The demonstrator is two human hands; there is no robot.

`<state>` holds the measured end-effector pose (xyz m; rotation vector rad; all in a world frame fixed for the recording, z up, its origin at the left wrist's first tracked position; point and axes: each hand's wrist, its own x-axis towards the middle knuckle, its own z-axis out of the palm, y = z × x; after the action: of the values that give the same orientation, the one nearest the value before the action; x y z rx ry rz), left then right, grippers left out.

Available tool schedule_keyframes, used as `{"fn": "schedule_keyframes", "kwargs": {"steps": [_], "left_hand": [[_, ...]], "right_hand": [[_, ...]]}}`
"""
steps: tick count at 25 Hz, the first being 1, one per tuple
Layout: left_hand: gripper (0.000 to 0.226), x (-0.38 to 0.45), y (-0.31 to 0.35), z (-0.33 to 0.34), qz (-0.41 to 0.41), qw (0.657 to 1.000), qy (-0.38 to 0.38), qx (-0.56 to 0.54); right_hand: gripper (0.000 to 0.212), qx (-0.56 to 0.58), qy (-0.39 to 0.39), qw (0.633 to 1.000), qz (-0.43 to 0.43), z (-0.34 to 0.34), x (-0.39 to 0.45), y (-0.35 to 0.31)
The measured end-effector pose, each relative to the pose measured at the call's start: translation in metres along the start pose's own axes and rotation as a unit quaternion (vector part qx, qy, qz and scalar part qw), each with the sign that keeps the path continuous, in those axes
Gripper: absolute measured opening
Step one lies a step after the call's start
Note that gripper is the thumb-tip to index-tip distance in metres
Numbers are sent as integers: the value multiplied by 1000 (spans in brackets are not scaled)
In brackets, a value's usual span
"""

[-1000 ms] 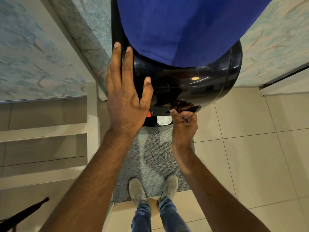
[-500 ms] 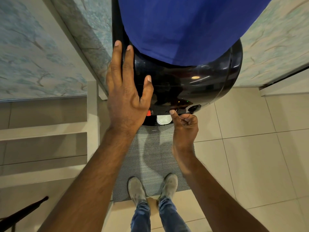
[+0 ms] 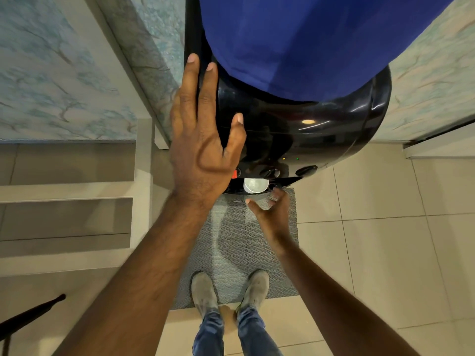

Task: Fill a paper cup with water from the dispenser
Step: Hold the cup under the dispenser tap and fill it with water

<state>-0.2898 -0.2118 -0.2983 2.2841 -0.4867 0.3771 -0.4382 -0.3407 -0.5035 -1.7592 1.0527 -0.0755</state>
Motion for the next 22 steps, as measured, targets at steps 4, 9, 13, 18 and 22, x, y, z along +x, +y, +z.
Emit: {"fn": "schedule_keyframes", "kwargs": {"steps": [4,9,13,18,22], "left_hand": [[70,-1,-2,3,6,1000,1,-5],[70,-2,-1,4,-8,1000,4,-11],[70,-1,-2,4,-13,1000,-8,1],[71,-3,-2,2,-18,1000,-13,0],[71,-2,2,-1,-14,1000,-18,4]], "right_hand": [[91,-43,-6,998,-35,10,28,-1],[74,4,10,997,-74,23,45,-8],[67,15,14,997,-76,29,47,-4],[64,9,12,997,-74,24,44,0],[65,4,13,997,-72,11,29,-5]]}}
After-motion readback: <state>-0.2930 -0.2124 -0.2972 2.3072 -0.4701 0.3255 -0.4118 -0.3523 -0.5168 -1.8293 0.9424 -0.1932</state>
